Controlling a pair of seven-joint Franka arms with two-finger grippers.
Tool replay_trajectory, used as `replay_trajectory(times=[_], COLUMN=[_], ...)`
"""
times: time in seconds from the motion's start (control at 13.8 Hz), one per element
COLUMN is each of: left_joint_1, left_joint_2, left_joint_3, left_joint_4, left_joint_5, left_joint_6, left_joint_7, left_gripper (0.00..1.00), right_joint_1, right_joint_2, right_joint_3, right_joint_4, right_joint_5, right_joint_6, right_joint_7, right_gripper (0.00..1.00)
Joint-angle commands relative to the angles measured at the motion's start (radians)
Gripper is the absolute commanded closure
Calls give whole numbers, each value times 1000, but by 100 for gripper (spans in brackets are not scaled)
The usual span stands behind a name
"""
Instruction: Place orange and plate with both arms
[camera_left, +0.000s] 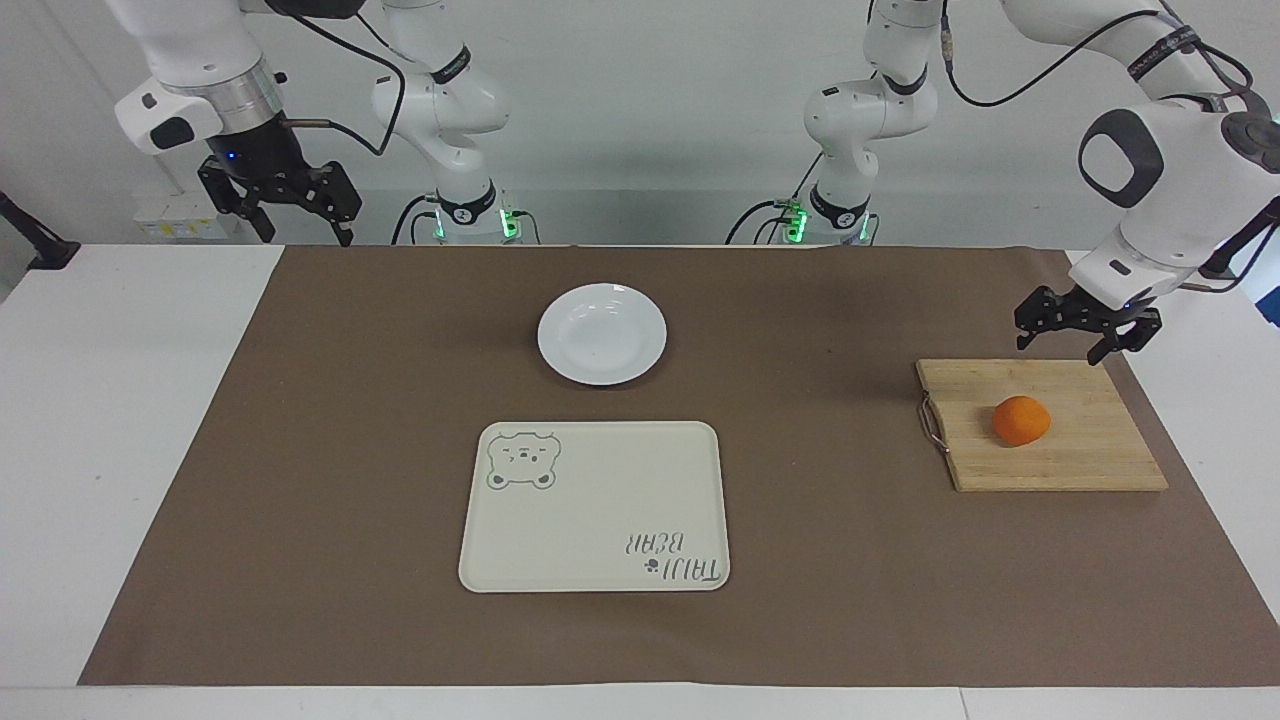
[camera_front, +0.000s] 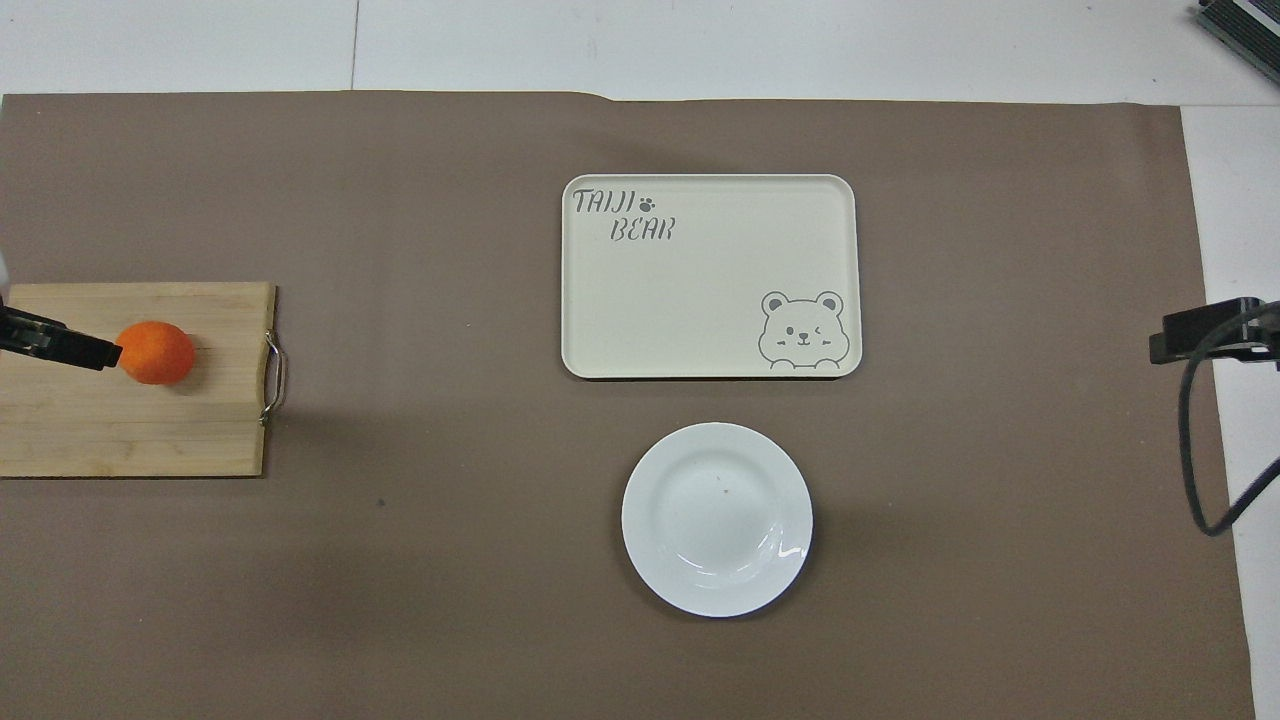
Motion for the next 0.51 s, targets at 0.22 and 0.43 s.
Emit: replay_trajectory(times=[0.22,0.43], left_joint_1=[45,46], left_joint_2=[119,162], left_joint_3=[-9,-9], left_joint_4=[-6,-9], left_joint_5=[-14,-56], left_joint_6=[132,172], left_joint_7=[171,167], left_gripper=[0,0], right_joint_1=[4,4], right_joint_2=[-14,-16], right_joint_3=[-7,-7], right_joint_4=[-20,-20], right_joint_5=[-6,-6], right_joint_6=[10,10], right_joint_7=[-15,-15], right_gripper=[0,0])
